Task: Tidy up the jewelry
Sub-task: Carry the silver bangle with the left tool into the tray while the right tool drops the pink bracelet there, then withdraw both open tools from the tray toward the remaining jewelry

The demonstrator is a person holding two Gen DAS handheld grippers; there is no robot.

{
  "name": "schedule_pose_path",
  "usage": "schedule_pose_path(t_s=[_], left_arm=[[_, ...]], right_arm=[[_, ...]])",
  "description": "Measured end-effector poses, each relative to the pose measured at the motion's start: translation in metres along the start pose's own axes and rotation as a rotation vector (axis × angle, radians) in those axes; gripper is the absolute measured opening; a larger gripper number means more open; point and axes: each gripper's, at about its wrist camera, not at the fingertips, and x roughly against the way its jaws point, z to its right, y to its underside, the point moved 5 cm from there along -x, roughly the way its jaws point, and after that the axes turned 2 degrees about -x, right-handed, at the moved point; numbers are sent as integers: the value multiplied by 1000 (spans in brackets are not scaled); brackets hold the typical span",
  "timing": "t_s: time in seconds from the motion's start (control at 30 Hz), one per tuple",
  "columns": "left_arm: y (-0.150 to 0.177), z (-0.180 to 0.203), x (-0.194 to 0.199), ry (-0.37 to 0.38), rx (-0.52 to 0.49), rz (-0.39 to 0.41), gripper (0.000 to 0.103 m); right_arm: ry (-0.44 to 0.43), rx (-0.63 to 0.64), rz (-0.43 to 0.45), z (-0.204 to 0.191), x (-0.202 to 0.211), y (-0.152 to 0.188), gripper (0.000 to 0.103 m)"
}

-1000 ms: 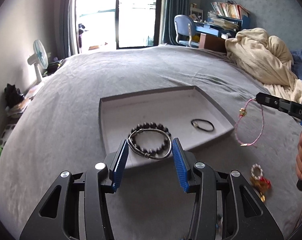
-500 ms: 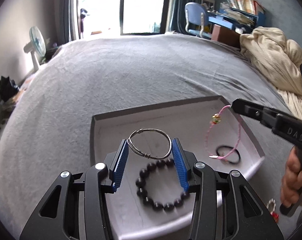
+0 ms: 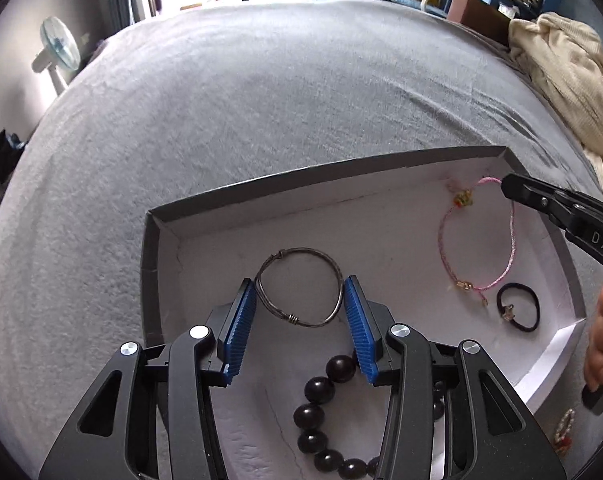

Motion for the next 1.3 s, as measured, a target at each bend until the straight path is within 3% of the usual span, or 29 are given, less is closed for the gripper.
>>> schedule_pose_path(t_s=[0.13,0.2,0.23,0.33,0.4,0.77,0.9,1.3], left_arm=[[3,-4,4,6,36,2,52],[8,-7,10,7,40,17,59],[10,-7,14,6,38,28,60],[17,-7,27,36,60,64,64],[25,-8,40,49,86,108,75],[63,1,99,101,107,269,84],[87,12,111,97,89,283,84],[172,50,131,99,4,286,84]], right_arm=[[9,2,-7,8,6,6,8],[5,-7,8,13,13,10,29],[-5,-6,21,14,18,12,32],[-6,6,46,15,30,21,35],[-16,11,64,16,40,28,35],[-16,46,130,21,90,74,59],[-4,82,156,20,108,94,69],[15,123,166,25,150,175,78]])
